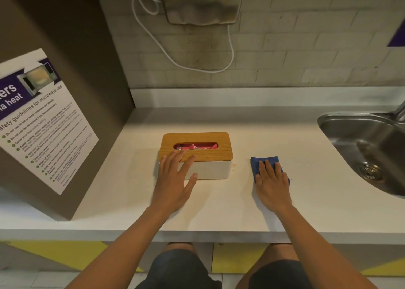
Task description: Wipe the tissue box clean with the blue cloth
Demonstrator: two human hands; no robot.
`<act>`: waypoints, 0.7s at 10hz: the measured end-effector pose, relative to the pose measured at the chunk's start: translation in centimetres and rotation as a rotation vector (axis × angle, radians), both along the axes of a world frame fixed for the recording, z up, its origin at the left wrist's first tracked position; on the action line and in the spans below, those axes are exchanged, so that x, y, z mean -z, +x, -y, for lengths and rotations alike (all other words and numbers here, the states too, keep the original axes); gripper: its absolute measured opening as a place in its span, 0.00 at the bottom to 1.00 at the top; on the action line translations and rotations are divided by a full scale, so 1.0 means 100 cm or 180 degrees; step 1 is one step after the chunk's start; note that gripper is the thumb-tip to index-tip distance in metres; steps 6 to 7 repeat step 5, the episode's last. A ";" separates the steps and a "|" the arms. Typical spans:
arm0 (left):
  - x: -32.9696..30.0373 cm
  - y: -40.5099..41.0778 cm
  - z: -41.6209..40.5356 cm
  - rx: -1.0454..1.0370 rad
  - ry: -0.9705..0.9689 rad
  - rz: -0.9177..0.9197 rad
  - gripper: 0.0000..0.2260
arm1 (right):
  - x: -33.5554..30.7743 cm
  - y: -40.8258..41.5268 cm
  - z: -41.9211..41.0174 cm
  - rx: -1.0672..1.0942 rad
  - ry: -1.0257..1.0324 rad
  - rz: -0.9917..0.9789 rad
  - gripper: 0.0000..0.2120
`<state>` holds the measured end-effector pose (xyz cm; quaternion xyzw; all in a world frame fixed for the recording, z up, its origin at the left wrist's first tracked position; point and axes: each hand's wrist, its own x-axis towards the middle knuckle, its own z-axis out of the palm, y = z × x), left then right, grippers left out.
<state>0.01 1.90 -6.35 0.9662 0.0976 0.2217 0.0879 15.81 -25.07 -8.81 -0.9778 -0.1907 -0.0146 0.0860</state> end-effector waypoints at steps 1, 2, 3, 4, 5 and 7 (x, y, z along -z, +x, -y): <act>0.000 -0.001 0.001 -0.0042 0.0023 -0.0003 0.25 | -0.002 -0.003 -0.002 0.0049 0.0022 0.0017 0.32; 0.001 0.000 0.000 0.0000 0.0058 -0.0023 0.25 | -0.002 -0.004 -0.004 0.0101 -0.0012 0.0002 0.32; -0.002 -0.002 -0.001 0.0010 0.0010 -0.0121 0.26 | -0.009 0.000 -0.010 0.0184 -0.0048 -0.0212 0.28; -0.007 -0.004 0.000 0.0039 -0.0049 -0.0194 0.27 | -0.025 -0.007 -0.024 -0.0006 0.0110 0.0008 0.24; -0.030 -0.005 -0.002 0.0299 -0.0495 -0.0096 0.23 | -0.059 -0.016 -0.041 -0.0317 0.0824 -0.0095 0.20; -0.030 -0.005 -0.002 0.0299 -0.0495 -0.0096 0.23 | -0.059 -0.016 -0.041 -0.0317 0.0824 -0.0095 0.20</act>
